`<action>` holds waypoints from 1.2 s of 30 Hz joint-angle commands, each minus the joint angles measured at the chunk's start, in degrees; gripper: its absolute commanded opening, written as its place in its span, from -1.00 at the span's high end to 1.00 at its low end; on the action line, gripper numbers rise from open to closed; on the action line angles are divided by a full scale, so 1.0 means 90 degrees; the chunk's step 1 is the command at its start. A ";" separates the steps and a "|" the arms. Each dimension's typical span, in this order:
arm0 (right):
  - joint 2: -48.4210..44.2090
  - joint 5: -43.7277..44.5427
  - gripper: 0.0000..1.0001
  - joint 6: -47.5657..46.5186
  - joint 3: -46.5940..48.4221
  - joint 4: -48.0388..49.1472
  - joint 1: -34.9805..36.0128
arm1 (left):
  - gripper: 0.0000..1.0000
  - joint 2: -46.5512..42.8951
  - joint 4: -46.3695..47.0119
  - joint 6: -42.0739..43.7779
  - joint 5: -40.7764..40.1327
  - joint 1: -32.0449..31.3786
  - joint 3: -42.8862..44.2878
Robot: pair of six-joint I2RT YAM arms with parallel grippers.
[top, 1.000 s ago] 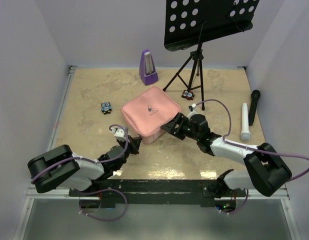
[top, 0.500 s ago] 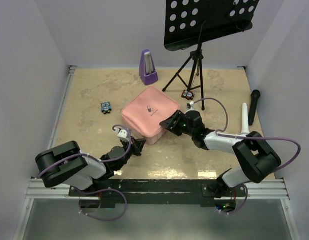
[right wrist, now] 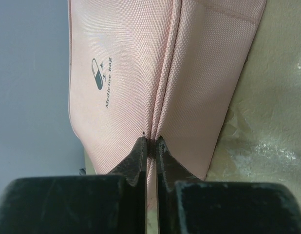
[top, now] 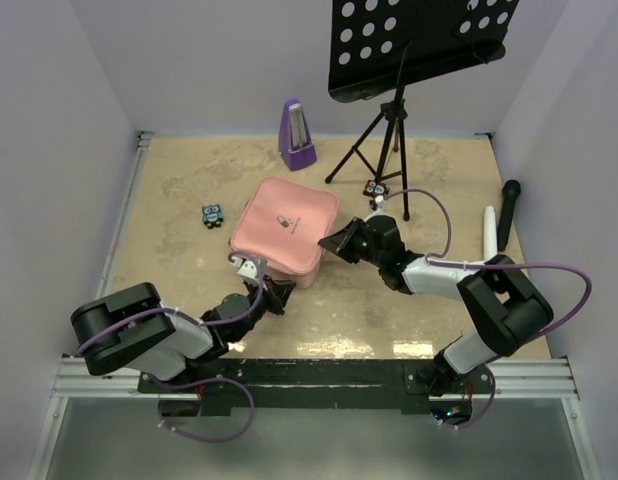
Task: Organize the medicine kit
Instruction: Zip the medicine box at the center of the board.
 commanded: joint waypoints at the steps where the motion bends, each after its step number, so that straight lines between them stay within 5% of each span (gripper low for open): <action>1: 0.0139 0.0204 1.00 -0.0530 0.0105 -0.0442 0.0004 | 1.00 -0.0294 0.0180 0.0113 -0.0276 -0.0020 -0.0211; 11: 0.0148 0.0136 1.00 -0.1067 0.0193 -0.0599 -0.0055 | 1.00 -0.1329 -0.1070 0.0074 -0.0648 0.0497 -0.0416; 31: 0.0267 -0.0830 1.00 -0.1450 -0.0148 0.0044 -0.0348 | 1.00 -0.1458 -0.1892 -0.0376 -0.1206 0.1103 -0.0329; 36: -0.0290 -0.1016 0.18 -0.0941 -0.0364 0.0271 -0.0133 | 1.00 -0.1125 -0.1423 -0.0238 -0.0824 0.1016 -0.0260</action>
